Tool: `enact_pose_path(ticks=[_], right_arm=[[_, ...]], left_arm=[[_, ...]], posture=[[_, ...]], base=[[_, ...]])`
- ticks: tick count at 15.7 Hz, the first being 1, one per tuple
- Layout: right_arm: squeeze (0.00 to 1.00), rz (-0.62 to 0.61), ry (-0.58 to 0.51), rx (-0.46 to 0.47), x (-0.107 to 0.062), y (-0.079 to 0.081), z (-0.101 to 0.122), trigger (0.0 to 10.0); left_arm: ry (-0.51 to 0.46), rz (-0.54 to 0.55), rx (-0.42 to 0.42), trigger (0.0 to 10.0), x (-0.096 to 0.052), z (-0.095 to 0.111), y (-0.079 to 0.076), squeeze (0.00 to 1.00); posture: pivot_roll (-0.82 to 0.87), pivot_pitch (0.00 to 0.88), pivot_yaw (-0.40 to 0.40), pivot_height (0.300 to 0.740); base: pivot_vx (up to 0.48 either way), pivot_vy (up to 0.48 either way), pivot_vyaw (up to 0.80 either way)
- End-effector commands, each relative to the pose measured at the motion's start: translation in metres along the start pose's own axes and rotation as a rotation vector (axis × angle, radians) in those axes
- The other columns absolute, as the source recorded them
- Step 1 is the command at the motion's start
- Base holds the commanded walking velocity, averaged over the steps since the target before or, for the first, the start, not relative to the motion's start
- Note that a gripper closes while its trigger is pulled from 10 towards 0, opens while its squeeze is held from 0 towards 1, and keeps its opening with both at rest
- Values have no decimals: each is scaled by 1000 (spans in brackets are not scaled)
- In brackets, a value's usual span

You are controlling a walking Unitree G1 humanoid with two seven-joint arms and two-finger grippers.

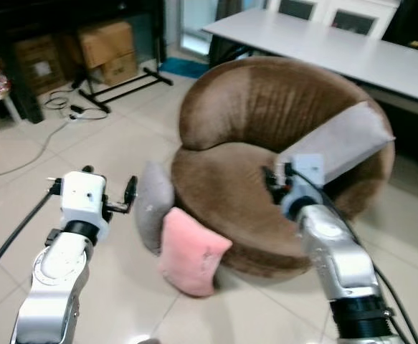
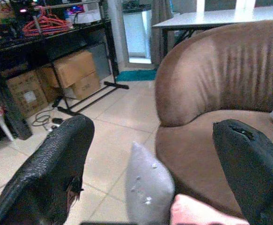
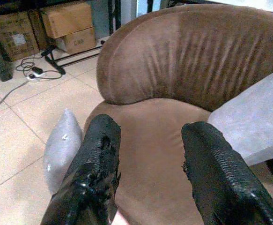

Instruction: Move the pillow to the sofa from floor

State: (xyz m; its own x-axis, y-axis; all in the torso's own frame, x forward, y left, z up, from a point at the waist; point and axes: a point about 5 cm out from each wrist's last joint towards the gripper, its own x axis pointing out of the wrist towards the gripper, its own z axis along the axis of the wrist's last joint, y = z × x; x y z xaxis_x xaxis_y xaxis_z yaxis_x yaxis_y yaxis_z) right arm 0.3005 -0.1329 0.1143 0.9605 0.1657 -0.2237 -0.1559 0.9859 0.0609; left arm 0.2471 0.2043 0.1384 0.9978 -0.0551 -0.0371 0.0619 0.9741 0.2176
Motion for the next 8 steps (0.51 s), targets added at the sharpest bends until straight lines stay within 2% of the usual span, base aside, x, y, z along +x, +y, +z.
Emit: enact_pose_path(ticks=[1,8], right_arm=[[0,49,-23,2,-1,10,6,10000],[0,40,-8,-2,-4,10,3,10000]], left_arm=[[-12,6,-2,10000,0,2,1,0],[-10,-2,-4,10000,1,1,3,0]], posture=[[-8,0,-68,740],[-20,0,-52,740]], base=[[0,0,800],[317,0,788]])
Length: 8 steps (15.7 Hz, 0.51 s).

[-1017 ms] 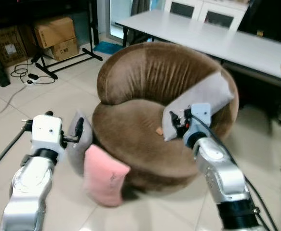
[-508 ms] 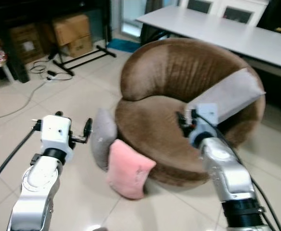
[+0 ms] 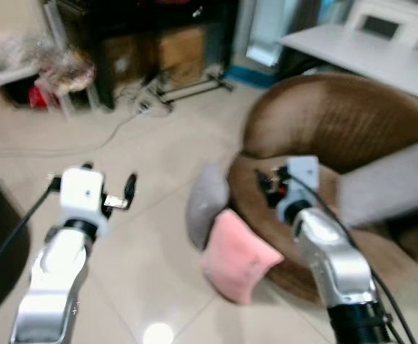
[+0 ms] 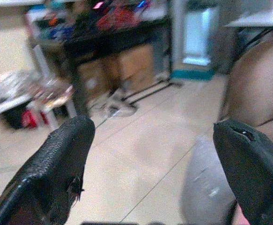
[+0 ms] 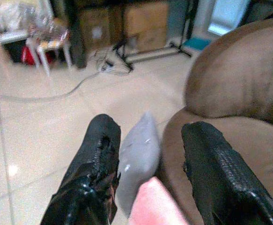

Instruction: Move the pillow to the sofa from floor

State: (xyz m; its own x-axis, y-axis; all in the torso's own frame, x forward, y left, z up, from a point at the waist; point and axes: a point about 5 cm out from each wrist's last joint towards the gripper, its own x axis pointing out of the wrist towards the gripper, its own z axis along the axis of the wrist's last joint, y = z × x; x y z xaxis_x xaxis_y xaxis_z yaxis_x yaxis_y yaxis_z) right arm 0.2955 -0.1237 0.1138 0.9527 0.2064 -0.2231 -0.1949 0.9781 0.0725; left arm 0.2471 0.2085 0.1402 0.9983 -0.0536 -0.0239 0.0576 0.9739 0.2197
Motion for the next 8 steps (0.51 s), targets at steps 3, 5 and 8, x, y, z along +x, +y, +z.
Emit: enact_pose_path(ticks=[3,5,8], right_arm=[[0,-32,-4,25,-1,-3,2,10000],[0,-84,-16,31,-3,-7,2,10000],[0,-216,-9,52,-6,-26,-1,10000]], left_arm=[[7,-1,0,10000,0,0,0,0],[14,3,7,10000,-2,-1,0,0],[11,-5,16,10000,-1,0,-1,0]], posture=[[-15,0,-53,740],[-13,0,-53,740],[-17,0,-46,740]], base=[[345,0,0],[345,0,0],[346,0,0]])
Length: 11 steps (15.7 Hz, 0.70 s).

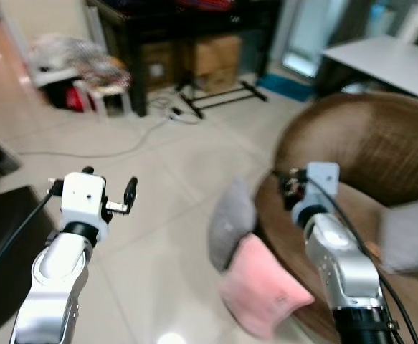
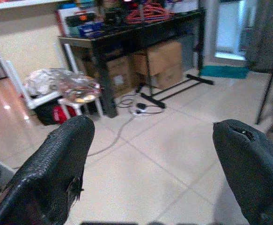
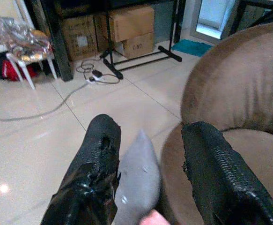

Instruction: Move the pillow to the sofa from floor

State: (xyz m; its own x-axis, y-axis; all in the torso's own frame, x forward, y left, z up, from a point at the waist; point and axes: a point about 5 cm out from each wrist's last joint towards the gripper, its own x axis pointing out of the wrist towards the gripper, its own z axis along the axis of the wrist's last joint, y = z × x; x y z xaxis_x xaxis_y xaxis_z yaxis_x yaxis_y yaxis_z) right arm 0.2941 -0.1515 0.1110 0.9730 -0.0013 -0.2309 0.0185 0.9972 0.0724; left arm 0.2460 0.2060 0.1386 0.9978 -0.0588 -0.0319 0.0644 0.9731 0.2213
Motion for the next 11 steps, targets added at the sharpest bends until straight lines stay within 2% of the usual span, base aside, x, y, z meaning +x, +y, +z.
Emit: enact_pose_path(ticks=[1,5,8,11], right_arm=[[0,-19,-1,11,0,-3,1,10000],[0,-25,-3,-22,-1,-4,0,10000],[0,-19,-9,-40,-1,-3,0,10000],[0,3,-8,-25,0,-3,0,10000]], left_arm=[[3,-3,18,10000,0,1,1,0],[5,-9,20,10000,2,1,0,0],[7,-19,22,10000,4,0,-3,0],[7,-46,67,10000,0,-3,-8,0]], posture=[[-18,0,-44,740],[-20,0,-43,740],[-29,0,-43,740],[-22,0,-54,740]], base=[[345,0,-763],[345,0,-758],[342,0,0],[0,0,0]])
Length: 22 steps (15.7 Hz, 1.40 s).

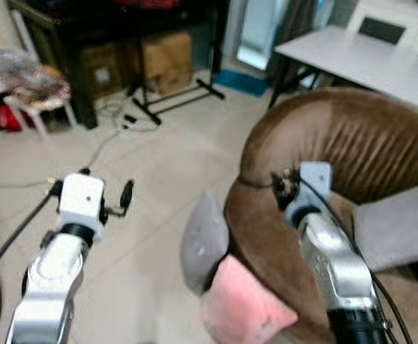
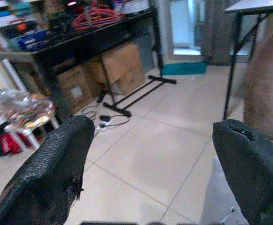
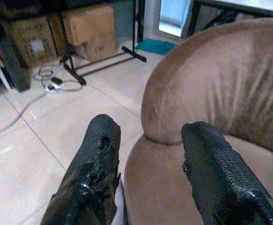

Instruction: Move the pillow to the sofa from floor

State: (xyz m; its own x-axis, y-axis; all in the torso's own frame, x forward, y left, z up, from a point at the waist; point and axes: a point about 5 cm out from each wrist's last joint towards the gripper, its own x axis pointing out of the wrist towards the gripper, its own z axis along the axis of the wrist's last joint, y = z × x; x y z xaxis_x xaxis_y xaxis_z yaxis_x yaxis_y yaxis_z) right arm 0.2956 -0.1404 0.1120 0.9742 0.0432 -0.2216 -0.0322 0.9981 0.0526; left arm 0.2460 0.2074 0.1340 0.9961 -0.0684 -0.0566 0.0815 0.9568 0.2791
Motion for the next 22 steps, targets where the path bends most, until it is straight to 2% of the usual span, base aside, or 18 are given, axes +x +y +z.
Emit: enact_pose_path(ticks=[1,5,10,13,16,22], right_arm=[[0,-27,-2,5,-1,-14,-1,10000],[0,15,-9,13,1,-10,-1,10000],[0,15,11,25,4,-9,-6,10000],[0,-17,8,41,4,-13,-9,10000],[0,-25,1,46,4,-15,-11,10000],[0,-13,1,19,6,-15,-12,10000]], left_arm=[[-23,-33,17,10000,-1,2,-10,0],[-31,-3,19,10000,-1,1,-8,0],[-29,24,-27,10000,-3,-3,-8,0],[-43,54,16,10000,-5,-5,-5,0],[-47,56,25,10000,-5,-6,-4,0],[-65,47,15,10000,-3,-5,-6,0]], posture=[[-18,0,-57,740],[-8,0,-65,710],[1,0,-73,661],[2,0,-75,636],[2,0,-77,606],[-3,0,-77,602]], base=[[0,0,0],[0,0,0],[0,0,0],[0,0,0],[0,0,0],[0,0,0]])
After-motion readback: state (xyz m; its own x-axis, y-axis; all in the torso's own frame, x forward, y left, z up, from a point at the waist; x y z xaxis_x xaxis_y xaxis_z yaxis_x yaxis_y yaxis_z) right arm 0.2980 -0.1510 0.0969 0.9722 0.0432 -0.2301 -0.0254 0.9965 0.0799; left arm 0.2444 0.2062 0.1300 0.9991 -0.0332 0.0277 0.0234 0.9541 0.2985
